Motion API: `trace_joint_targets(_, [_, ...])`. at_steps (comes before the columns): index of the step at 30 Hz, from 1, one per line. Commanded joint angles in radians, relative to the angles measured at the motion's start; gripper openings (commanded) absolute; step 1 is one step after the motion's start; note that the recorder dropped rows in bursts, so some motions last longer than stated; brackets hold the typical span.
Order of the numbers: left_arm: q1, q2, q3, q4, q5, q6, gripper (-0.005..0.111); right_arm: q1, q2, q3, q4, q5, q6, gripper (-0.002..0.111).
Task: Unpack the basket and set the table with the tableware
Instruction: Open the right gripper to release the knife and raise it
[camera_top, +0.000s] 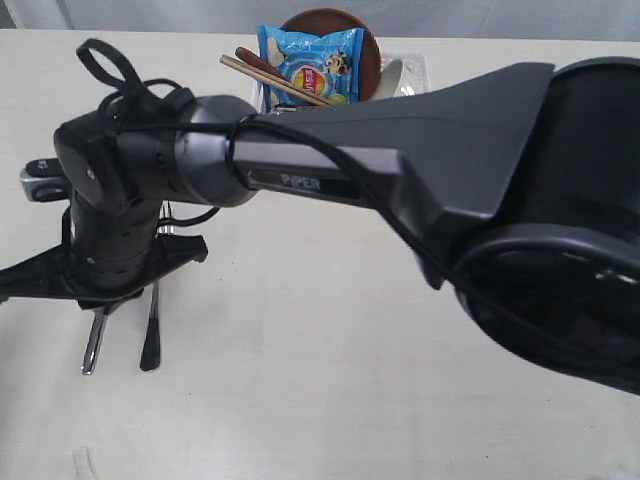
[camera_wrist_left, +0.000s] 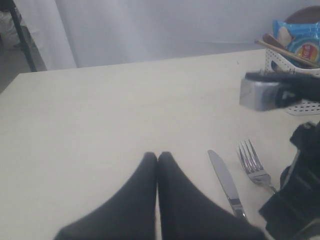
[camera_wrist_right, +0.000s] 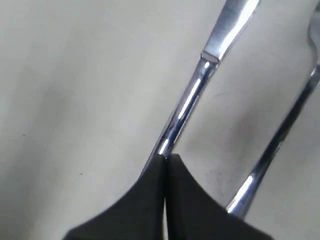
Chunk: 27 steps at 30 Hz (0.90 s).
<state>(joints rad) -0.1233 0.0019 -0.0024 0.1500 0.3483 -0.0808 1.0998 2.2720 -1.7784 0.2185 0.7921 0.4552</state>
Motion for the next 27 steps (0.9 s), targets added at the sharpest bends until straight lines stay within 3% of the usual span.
trace_joint_targets(1, [-0.005, -0.002, 0.002, -0.002, -0.001, -0.002, 0.000, -0.015, -0.046, 0.001, -0.121, 0.061, 0.053, 0.000])
trace_joint_targets(8, [-0.005, -0.002, 0.002, -0.002, -0.001, -0.002, 0.000, -0.016, -0.023, 0.001, -0.288, 0.149, 0.157, 0.000])
trace_joint_targets(27, [-0.005, -0.002, 0.002, -0.002, -0.001, -0.002, 0.000, -0.011, 0.056, 0.001, -0.186, 0.150, 0.116, 0.000])
